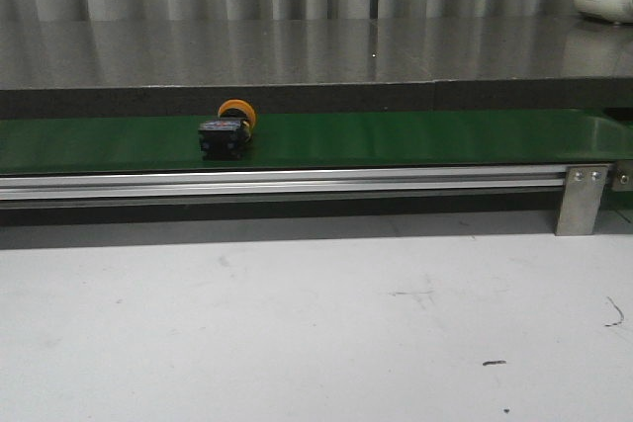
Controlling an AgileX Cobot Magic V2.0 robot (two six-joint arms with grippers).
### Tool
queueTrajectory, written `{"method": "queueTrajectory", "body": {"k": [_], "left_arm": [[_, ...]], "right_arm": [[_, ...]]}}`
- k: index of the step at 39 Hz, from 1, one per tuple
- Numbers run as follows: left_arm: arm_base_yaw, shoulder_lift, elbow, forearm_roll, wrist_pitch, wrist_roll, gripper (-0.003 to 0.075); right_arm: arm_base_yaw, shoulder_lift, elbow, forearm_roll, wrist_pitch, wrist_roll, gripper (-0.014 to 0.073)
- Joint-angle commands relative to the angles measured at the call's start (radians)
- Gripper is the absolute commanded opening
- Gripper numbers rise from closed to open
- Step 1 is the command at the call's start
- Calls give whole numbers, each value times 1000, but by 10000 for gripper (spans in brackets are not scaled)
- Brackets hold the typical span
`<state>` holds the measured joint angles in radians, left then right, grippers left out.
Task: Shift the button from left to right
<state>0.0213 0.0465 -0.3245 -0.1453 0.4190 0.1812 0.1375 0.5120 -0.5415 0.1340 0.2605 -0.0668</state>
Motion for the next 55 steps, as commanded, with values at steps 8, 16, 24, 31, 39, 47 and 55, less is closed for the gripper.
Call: {"method": "queueTrajectory", "body": {"k": [8,16,24,31,39,47,55], "left_arm": [[-5,12,-24,-13,-84,-11,-21],[-5,12,-24,-13,-84,-11,-21],[-5,12,-24,-13,-84,-11,-21],[-5,12,-24,-13,-84,-11,-21],[-5,12,-24,-13,-84,-11,-21],[-5,12,-24,-13,-84,-11,-21],[-5,12,-24,-13,-84,-11,-21]], "right_arm": [[-3,8,-36,1,-84,-3,647],[-3,8,-36,1,-84,-3,647],[-3,8,-36,1,-84,-3,647],[-3,8,-36,1,-84,-3,647],[-3,8,-36,1,-84,-3,647],[-3,58,-57,1,-79,-2,646],[-12,268,-183,1,-12,8,646]]}}
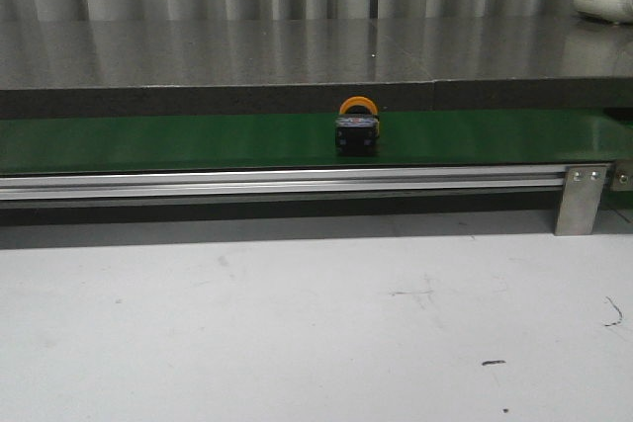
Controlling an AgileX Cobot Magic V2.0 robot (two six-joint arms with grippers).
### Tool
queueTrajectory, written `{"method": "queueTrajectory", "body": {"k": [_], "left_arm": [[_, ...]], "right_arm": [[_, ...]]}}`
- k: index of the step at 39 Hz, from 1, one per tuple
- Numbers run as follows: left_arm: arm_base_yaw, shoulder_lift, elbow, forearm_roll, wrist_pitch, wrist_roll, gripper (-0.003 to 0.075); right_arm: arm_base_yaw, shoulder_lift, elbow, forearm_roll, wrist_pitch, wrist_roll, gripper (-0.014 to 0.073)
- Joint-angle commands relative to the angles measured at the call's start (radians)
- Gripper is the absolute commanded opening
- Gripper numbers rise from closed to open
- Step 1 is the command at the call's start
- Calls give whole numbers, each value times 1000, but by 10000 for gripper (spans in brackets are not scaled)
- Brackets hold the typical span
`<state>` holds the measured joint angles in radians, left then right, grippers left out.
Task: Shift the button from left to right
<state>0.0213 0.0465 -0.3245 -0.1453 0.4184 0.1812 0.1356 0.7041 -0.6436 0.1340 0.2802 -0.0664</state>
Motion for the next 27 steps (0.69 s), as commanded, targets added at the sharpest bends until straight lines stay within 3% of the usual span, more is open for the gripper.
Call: {"method": "queueTrajectory", "body": {"k": [1,11,27], "left_arm": [[-5,12,-24,-13,-83,-11,-21],[-5,12,-24,-13,-83,-11,-21],[-5,12,-24,-13,-83,-11,-21]], "right_arm": [[-14,103,-104,1,-19,12,646],[-94,366,-301,1,118,45,646],[-79,679,-509,59,225,45,646]]}}
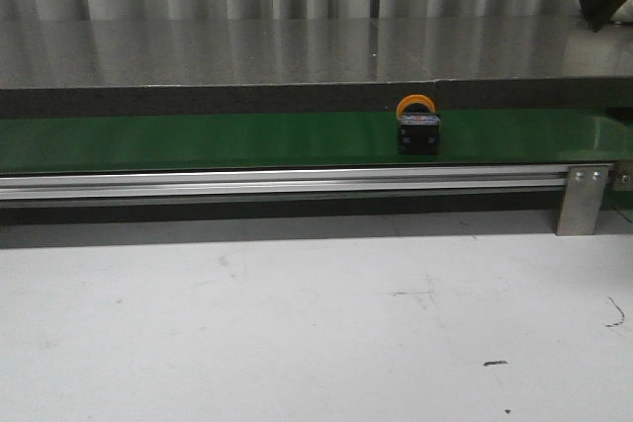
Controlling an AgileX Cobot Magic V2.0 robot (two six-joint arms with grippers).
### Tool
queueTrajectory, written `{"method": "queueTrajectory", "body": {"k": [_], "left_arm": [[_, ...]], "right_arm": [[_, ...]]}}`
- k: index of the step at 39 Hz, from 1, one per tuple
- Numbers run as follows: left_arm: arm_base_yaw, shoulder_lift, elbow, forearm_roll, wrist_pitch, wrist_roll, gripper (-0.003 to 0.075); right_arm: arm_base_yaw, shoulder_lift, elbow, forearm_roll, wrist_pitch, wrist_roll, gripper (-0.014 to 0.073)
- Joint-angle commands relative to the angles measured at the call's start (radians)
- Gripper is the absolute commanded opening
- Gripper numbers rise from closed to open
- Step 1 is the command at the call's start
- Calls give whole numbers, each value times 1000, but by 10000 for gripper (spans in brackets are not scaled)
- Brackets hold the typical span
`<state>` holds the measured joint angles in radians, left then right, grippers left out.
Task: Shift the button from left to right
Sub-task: 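Lower the right gripper over the button and grasp it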
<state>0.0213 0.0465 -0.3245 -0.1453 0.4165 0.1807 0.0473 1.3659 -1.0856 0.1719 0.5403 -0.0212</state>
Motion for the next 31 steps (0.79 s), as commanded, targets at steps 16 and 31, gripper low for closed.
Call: {"method": "queueTrajectory", "body": {"k": [16,31], "left_arm": [[-5,12,-24,-13,-81,-11,-21],[-5,12,-24,-13,-81,-11,-21]], "right_arm": [[80,258,-271,106,48,0,646],[79,411,-354,120,53,0,646]]}}
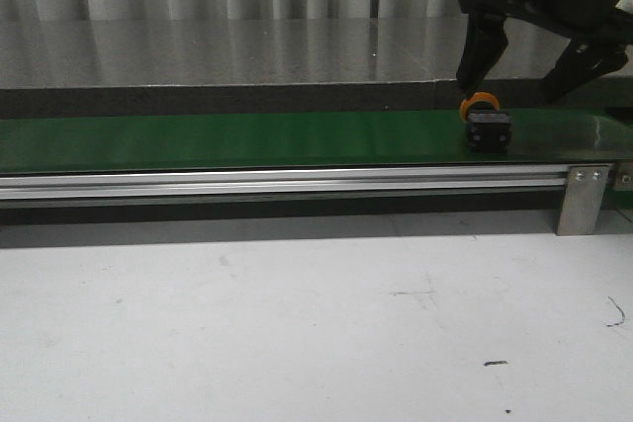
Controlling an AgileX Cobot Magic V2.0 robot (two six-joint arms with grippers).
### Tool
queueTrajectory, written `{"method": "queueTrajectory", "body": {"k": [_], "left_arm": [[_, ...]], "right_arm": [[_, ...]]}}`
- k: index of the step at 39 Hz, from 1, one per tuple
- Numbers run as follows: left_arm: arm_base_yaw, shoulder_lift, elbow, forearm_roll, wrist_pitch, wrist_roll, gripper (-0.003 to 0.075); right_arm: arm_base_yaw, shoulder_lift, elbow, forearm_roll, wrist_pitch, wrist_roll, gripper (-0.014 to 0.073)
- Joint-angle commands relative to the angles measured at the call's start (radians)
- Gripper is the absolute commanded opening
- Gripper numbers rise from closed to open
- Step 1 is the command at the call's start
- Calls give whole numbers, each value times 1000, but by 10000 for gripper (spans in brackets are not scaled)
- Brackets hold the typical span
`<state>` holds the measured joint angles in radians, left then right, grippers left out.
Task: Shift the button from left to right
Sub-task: 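Lower the right gripper over the button and grasp it, then lift the button with the right gripper and drop it into the green bin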
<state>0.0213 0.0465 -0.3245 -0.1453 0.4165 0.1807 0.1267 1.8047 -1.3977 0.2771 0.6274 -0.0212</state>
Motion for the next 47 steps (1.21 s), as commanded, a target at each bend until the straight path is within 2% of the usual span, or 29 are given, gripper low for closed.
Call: {"method": "queueTrajectory", "body": {"k": [1,6,9,17,20,27,32,47], "left_arm": [[-5,12,-24,-13,-81,-11,-21],[-5,12,-24,-13,-81,-11,-21],[-5,12,-24,-13,-81,-11,-21],[-5,12,-24,-13,-81,-11,-21],[-5,12,-24,-13,-81,-11,-21],[-5,12,-24,-13,-81,-11,-21],[-5,12,-24,-13,-81,-11,-21],[-5,12,-24,-13,-81,-11,-21]], "right_arm": [[0,-25,-42,14,-36,0,645],[0,-1,-45,14,-32,0,643],[0,11,-49,14,-23,0,602],[0,11,-56,14,-14,0,297],[0,9,-57,14,-15,0,237],[-9,-9,-57,12,-7,0,225],[-52,-40,-57,5,-5,0,225],[-351,-94,-57,-109,22,-8,225]]}}
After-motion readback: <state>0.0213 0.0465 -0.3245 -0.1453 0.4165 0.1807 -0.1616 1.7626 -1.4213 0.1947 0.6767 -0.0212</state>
